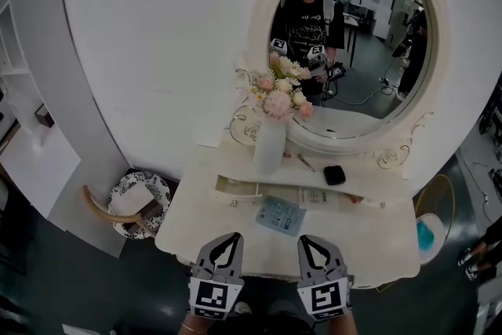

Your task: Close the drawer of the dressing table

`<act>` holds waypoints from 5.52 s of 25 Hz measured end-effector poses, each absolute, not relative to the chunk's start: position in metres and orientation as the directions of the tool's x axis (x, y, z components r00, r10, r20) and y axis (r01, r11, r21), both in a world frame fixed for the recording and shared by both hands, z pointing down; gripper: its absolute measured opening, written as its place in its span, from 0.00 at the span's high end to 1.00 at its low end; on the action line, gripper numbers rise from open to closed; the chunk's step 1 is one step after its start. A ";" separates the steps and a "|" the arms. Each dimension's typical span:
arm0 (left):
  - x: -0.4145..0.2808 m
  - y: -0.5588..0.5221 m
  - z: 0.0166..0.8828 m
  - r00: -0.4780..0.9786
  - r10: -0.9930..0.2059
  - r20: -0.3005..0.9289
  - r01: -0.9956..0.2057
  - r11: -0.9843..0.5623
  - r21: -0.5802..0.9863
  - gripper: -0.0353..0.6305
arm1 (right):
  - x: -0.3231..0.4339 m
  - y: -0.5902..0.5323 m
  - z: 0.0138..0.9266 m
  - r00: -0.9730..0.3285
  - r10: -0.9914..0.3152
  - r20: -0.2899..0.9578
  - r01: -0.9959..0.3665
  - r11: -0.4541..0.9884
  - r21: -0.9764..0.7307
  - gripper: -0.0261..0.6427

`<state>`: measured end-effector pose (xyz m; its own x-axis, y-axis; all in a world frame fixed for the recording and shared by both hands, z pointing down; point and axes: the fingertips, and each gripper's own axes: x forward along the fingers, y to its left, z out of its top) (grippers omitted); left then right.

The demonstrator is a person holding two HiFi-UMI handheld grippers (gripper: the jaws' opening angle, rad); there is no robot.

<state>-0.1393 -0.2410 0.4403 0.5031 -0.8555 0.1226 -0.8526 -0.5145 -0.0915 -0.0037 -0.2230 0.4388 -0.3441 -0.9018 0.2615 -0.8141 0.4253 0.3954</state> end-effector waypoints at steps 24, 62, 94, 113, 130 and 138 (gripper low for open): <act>-0.134 -0.276 0.456 0.477 -0.862 0.171 -0.871 -0.489 -0.039 0.92 | -0.004 -0.278 0.437 -0.426 -0.864 0.266 -0.750 0.502 0.431 0.94; -0.148 -0.356 0.549 0.309 -0.856 0.414 -0.944 -0.330 0.023 0.86 | 0.013 -0.348 0.444 -0.467 -0.841 0.273 -0.771 0.538 0.341 0.94; -0.155 -0.393 0.609 0.206 -0.782 0.588 -0.962 -0.271 -0.023 0.75 | 0.042 -0.348 0.447 -0.400 -0.864 0.306 -0.791 0.494 0.360 0.94; -0.156 -0.400 0.608 0.207 -0.774 0.599 -0.970 -0.242 0.023 0.79 | 0.054 -0.350 0.445 -0.370 -0.892 0.260 -0.837 0.441 0.323 0.94; -0.157 -0.406 0.609 0.217 -0.767 0.604 -0.967 -0.252 0.028 0.79 | 0.051 -0.351 0.450 -0.370 -0.884 0.286 -0.824 0.454 0.338 0.94; -0.156 -0.410 0.608 0.216 -0.767 0.604 -0.967 -0.255 0.022 0.79 | 0.052 -0.354 0.450 -0.365 -0.881 0.303 -0.818 0.458 0.347 0.94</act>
